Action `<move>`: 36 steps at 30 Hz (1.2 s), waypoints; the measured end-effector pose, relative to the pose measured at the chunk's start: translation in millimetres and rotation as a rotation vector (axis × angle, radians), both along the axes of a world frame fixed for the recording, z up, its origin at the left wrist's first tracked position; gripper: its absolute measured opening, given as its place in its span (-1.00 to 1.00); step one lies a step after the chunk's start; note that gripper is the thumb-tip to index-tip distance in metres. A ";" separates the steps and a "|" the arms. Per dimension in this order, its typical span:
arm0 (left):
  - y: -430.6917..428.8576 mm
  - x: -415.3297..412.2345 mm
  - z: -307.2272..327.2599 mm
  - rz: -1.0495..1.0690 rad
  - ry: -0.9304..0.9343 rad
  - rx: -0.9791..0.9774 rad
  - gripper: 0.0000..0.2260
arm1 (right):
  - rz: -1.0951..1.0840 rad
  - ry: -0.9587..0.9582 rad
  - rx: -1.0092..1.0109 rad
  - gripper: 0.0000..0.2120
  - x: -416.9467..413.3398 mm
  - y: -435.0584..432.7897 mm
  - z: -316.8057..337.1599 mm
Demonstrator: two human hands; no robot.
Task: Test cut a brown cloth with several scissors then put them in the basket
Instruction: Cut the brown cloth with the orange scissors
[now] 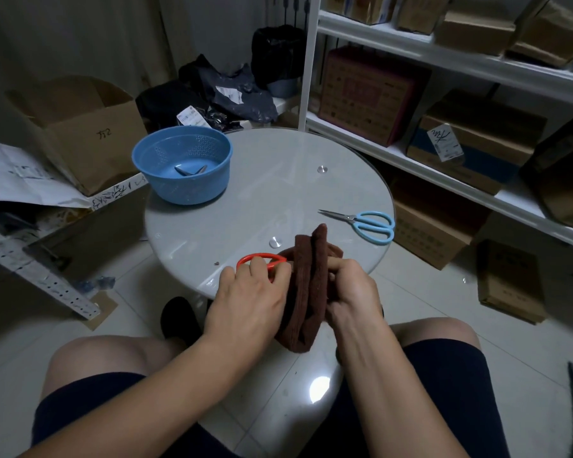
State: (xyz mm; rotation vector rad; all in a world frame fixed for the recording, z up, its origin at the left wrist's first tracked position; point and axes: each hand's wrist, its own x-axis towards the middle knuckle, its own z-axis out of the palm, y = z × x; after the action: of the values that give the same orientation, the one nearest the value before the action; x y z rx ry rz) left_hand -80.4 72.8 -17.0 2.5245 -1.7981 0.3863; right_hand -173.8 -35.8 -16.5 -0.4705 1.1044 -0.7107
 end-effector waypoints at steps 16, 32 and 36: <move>2.9 9.8 11.4 0.101 2.161 -0.278 -0.80 | 0.348 -0.549 -0.036 -0.72 -35.7 -14.5 -9.1; 11.0 28.3 3.7 0.038 2.174 0.163 -0.79 | 0.631 -0.240 -0.204 -0.51 -20.9 -19.9 -15.6; 18.8 45.9 5.7 0.011 2.095 0.319 -0.74 | 0.300 -0.257 0.019 -0.89 -33.3 -43.9 -13.5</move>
State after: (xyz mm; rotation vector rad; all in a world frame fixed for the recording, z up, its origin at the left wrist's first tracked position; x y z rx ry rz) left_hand -34.5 91.6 -11.3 1.2833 -0.7269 -1.8058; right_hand -207.1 -79.7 -30.0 -0.5005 0.7776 -0.4803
